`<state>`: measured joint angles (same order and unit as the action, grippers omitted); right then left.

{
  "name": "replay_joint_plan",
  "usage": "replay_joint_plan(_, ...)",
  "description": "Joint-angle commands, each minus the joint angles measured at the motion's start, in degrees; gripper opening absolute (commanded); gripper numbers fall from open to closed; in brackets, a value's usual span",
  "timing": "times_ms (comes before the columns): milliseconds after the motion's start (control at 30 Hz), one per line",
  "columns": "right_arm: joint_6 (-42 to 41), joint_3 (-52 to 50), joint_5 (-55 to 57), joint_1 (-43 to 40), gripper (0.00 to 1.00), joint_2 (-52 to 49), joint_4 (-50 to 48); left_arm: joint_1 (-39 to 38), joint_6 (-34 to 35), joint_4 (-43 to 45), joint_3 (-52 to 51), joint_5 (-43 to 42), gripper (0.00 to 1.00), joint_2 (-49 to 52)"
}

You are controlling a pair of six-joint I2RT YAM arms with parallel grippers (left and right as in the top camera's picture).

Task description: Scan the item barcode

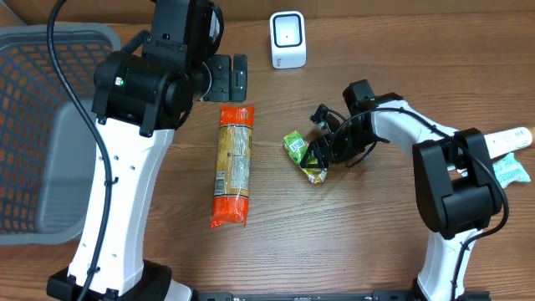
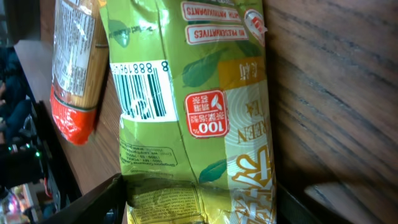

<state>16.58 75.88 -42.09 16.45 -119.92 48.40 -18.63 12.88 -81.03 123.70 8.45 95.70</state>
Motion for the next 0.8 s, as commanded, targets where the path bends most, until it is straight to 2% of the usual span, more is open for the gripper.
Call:
replay_joint_plan(0,-4.79,-3.72,9.51,2.89,0.69,-3.58,-0.39,0.24,-1.09,0.04,0.15,0.55,1.00,0.20)
replay_joint_plan(33,-4.90,-3.72,9.88,3.37,0.67,-3.58,-0.46,0.24,-1.09,0.04,0.15,0.55,1.00,0.20)
replay_joint_plan(233,-13.81,-3.72,16.68,5.77,0.37,-3.58,-2.10,0.24,-1.09,0.04,0.15,0.55,1.00,0.20)
replay_joint_plan(433,-15.34,-2.78,18.34,5.86,0.12,-3.56,-0.68,0.24,-1.09,0.04,0.15,0.55,1.00,0.20)
replay_joint_plan(567,-15.34,1.99,19.19,5.01,0.04,-3.39,5.25,0.24,-1.09,0.04,0.15,0.55,1.00,0.20)
replay_joint_plan(700,-15.74,7.87,24.33,4.74,0.04,-1.88,12.02,0.24,-1.09,0.04,0.15,0.55,1.00,0.20)
replay_joint_plan(767,-18.67,10.64,30.49,4.98,0.04,-0.57,14.88,0.24,-1.09,0.04,0.15,0.55,1.00,0.20)
